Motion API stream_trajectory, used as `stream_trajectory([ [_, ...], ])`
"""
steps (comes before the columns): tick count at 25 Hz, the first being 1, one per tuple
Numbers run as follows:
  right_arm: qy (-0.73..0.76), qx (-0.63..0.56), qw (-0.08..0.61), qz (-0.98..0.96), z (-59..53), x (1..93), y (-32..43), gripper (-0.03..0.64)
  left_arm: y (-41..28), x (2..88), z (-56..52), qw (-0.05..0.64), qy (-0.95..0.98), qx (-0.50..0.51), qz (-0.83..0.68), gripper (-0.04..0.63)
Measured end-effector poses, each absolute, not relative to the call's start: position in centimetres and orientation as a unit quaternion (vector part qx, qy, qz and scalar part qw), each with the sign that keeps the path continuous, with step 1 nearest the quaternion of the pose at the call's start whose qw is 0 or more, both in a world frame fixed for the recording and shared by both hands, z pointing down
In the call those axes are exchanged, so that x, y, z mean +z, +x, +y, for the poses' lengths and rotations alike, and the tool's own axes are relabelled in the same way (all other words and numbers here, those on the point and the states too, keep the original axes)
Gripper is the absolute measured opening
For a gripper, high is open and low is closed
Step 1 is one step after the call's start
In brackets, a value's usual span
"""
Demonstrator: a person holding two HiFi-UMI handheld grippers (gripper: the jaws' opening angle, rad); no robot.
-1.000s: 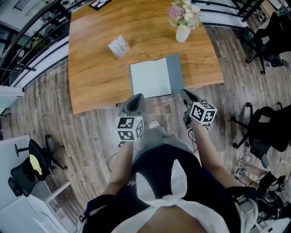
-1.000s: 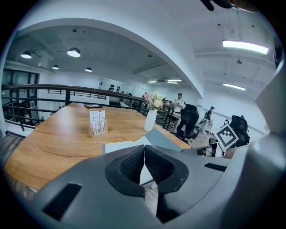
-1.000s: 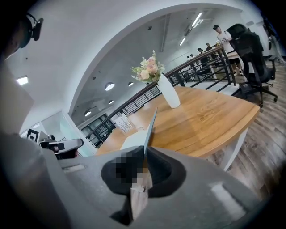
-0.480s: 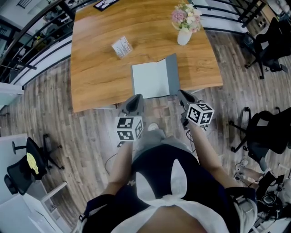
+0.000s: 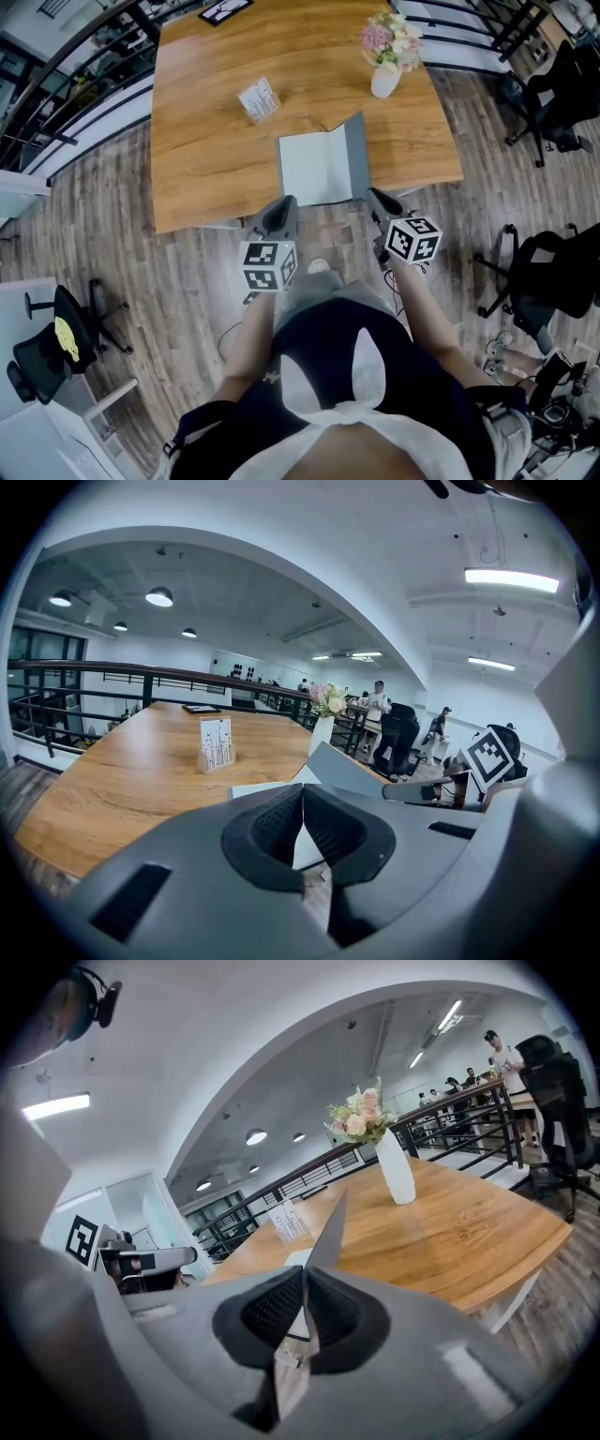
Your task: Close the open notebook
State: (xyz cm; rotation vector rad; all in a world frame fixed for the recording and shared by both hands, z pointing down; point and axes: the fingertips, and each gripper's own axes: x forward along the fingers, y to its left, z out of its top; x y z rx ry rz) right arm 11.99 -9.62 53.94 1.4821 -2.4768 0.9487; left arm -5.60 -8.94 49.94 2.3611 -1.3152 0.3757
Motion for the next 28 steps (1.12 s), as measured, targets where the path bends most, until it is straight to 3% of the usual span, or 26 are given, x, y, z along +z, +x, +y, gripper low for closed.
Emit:
stream_trajectory([
  [28, 0.449, 0.278, 0.064, -0.847, -9.2, 52.5, 6.9, 0.014, -8.5, 50.1, -7.4, 0.200, 0.838, 0.129, -0.490, 0.018],
])
